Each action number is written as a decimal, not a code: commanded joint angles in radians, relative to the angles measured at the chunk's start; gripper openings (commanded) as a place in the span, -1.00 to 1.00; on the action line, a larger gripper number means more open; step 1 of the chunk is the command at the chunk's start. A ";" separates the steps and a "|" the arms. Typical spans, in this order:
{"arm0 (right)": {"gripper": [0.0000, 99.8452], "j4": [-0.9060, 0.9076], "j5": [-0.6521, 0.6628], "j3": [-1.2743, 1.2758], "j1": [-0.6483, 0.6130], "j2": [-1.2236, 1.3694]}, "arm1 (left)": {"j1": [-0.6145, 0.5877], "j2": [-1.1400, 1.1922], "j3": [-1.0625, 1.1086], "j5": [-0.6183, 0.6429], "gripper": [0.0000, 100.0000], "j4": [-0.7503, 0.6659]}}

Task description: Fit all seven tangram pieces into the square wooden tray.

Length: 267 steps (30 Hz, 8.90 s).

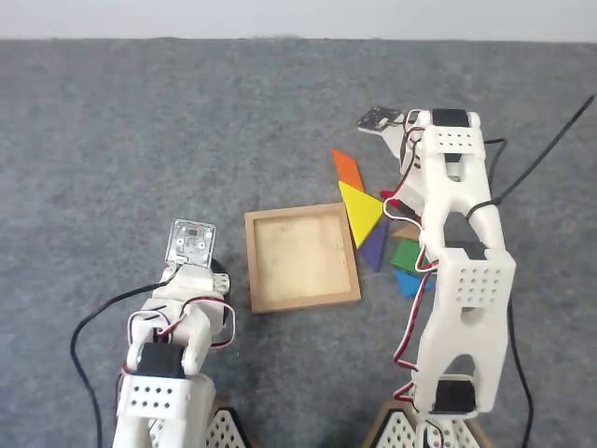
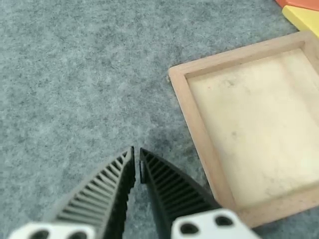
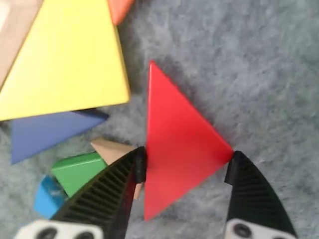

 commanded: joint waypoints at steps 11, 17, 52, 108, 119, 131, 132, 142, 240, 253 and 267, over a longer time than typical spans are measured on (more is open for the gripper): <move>-0.31 0.007 -0.009 -0.060 0.010 -0.005 | -0.005 -0.012 -0.008 0.005 -0.97 0.002; -0.22 0.010 0.023 -0.054 -0.005 0.004 | -0.005 -0.012 -0.008 0.005 -0.97 0.002; -0.49 0.093 0.023 -0.060 -0.005 -0.067 | -0.005 -0.012 -0.008 0.005 -0.97 0.002; -0.22 0.081 -1.223 -0.061 -0.733 -0.094 | -0.005 -0.012 -0.008 0.005 -0.97 0.002; -0.12 0.116 -1.074 -0.061 -0.677 -0.260 | -0.005 -0.012 -0.008 0.005 -0.97 0.002; -0.36 0.024 -0.904 0.442 -0.549 -0.952 | -0.005 -0.012 -0.008 0.005 -0.97 0.002; -0.41 -0.070 -0.878 0.569 -0.544 -1.009 | -0.005 -0.012 -0.008 0.005 -0.97 0.002; -0.96 -0.891 -0.792 1.416 -0.446 -1.259 | -0.005 -0.012 -0.008 0.005 -0.97 0.002; -0.19 -0.433 -0.647 0.494 -0.328 -0.344 | -0.005 -0.012 -0.008 0.005 -0.97 0.002; -0.20 -0.433 -0.675 0.494 -0.176 -0.305 | -0.005 -0.012 -0.008 0.005 -0.97 0.002; -0.19 -0.490 -0.385 0.489 -0.206 -0.269 | -0.005 -0.012 -0.008 0.005 -0.97 0.002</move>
